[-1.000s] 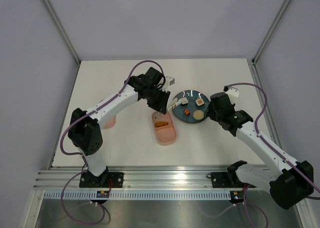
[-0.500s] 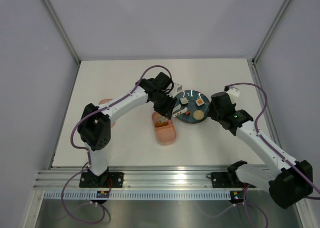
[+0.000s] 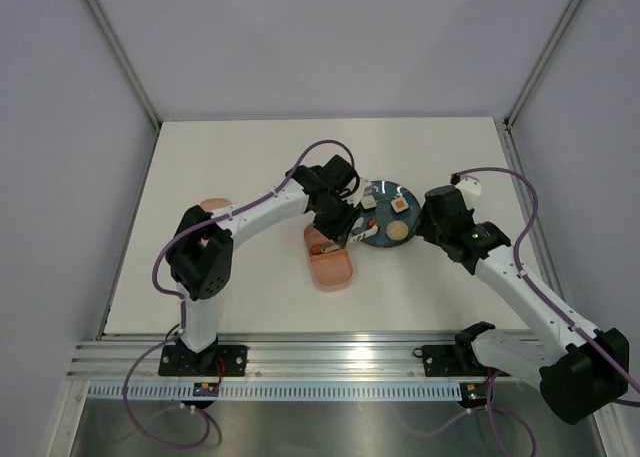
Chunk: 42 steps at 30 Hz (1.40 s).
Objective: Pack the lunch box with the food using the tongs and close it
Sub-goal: Pick up the fake food from the plate.
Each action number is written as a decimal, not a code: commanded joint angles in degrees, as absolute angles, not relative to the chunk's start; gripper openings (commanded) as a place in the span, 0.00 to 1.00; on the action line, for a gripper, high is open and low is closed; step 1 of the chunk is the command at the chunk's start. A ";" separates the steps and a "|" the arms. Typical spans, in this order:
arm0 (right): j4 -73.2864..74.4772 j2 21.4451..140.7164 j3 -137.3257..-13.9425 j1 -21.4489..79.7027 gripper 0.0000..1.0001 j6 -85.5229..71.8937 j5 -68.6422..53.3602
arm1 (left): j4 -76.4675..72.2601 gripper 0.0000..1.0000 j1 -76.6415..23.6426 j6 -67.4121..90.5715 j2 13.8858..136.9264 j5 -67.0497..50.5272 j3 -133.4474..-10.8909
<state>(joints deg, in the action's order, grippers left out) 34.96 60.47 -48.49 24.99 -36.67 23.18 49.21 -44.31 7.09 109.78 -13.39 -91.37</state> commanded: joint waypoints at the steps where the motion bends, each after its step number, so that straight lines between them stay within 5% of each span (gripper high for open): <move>1: 35.07 59.15 -48.43 24.52 0.63 -36.21 22.94 | 47.99 0.40 -45.18 5.54 111.27 -10.46 -93.95; 42: 35.60 58.54 -48.78 24.52 0.63 -35.95 22.94 | 53.44 0.39 -47.99 2.73 119.53 -5.81 -103.80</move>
